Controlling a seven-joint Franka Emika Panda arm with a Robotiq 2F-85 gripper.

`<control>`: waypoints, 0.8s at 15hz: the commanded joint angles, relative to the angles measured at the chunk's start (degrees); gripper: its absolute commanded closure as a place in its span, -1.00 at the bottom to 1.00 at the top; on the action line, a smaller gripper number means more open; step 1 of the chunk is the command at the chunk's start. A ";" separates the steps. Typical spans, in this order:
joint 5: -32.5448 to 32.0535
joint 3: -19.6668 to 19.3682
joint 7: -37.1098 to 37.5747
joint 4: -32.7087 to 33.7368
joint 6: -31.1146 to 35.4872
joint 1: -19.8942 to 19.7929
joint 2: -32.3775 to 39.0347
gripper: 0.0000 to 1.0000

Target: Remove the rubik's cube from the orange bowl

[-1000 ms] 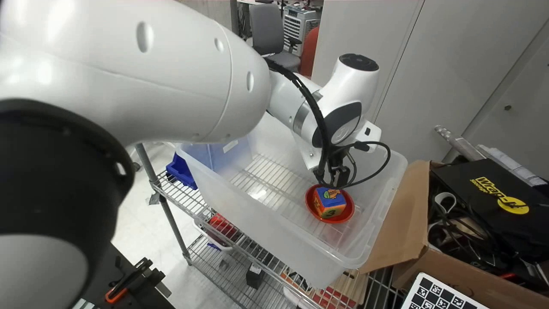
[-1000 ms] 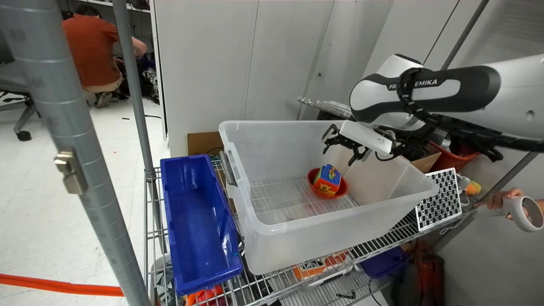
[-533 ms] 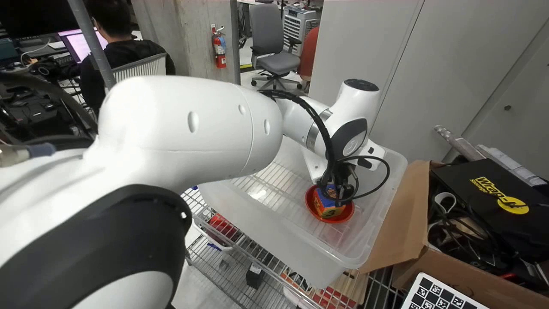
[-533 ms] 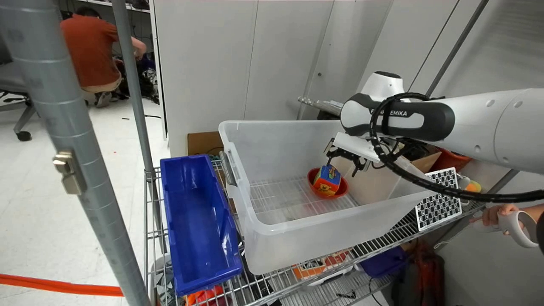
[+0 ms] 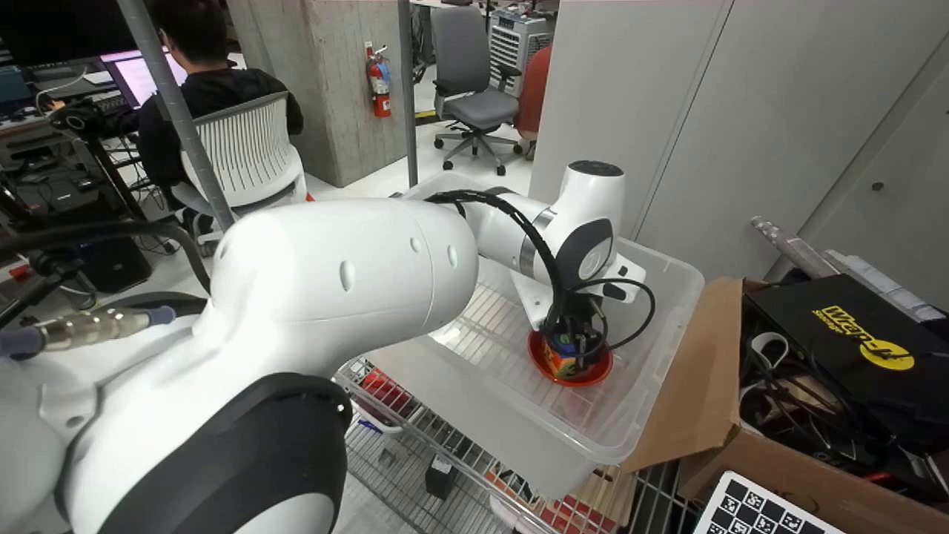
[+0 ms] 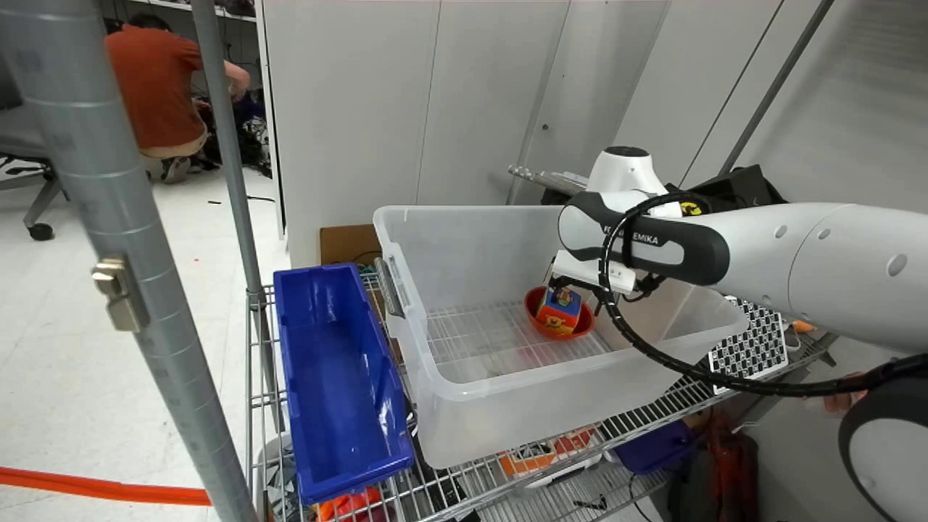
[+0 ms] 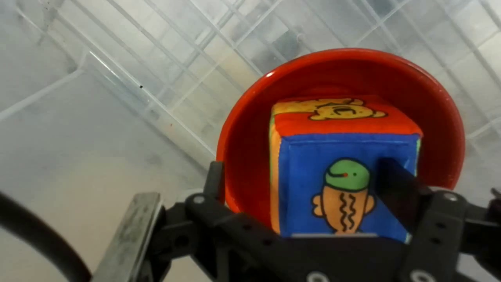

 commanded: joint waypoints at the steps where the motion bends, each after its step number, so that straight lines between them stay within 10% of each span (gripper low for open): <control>1: -1.78 -1.20 0.73 7.50 -1.63 -0.31 5.03 -0.35; 9: -1.48 -2.19 0.23 6.96 -1.15 0.12 4.98 0.87; 12: -1.55 -2.03 -0.90 6.31 -1.50 0.48 3.71 1.00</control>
